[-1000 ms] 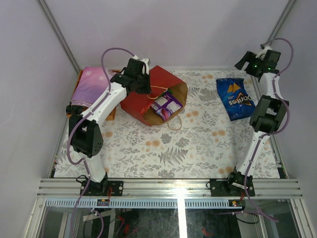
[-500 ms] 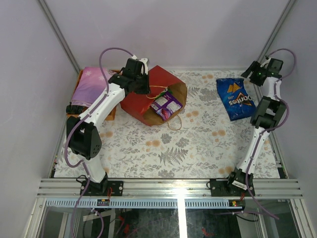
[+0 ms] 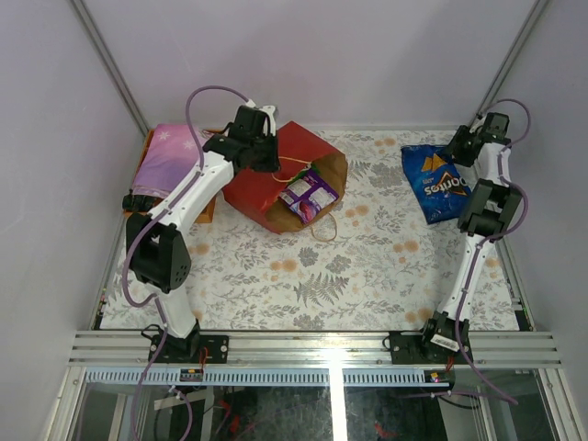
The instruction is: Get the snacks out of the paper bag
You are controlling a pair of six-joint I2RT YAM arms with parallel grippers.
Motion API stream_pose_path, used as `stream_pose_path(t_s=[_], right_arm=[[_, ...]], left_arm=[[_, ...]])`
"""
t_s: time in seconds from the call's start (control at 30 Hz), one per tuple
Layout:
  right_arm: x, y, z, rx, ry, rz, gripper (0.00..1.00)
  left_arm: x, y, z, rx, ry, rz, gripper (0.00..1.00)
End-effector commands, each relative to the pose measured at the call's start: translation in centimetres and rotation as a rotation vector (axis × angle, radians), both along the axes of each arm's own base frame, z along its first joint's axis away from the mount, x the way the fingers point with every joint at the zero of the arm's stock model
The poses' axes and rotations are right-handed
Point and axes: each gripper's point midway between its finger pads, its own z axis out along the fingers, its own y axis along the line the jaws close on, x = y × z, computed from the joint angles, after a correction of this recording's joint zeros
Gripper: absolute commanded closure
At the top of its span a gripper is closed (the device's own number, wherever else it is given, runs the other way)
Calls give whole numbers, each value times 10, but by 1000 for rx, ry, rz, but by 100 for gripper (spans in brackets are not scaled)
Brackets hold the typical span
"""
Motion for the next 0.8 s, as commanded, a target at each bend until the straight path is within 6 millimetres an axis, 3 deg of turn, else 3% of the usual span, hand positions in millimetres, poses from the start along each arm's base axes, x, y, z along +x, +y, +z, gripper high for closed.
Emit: stream_pose_path(t_s=[0.0,0.07,0.23,0.33,0.5,0.63,0.67,0.73,0.77], right_arm=[[0,19,-2,33,19,33,52],[0,25,1,56,11,46,71],[-5,26,36,33,-32,57,99],[-1,17,66,-17,-88,24,100],[11,0,119,-94,-216,-68,100],[25,-9,160,-123,-350,-112,100],[30,-9,169,-124,-381,-111,95],[38,-10,177,-112,-411,-115,44],[41,-10,179,-108,-421,-116,26]], left_arm=[[10,-5,11,-15,-18,8,100],[11,-6,12,-11,-17,6,100],[12,-8,21,-26,-48,-8,100],[3,-9,34,-54,-86,-26,100],[-16,10,49,-12,-130,-11,100],[-25,23,47,24,-146,20,100],[-25,25,45,27,-146,28,100],[-25,27,41,27,-138,40,100],[-25,27,39,26,-134,43,100]])
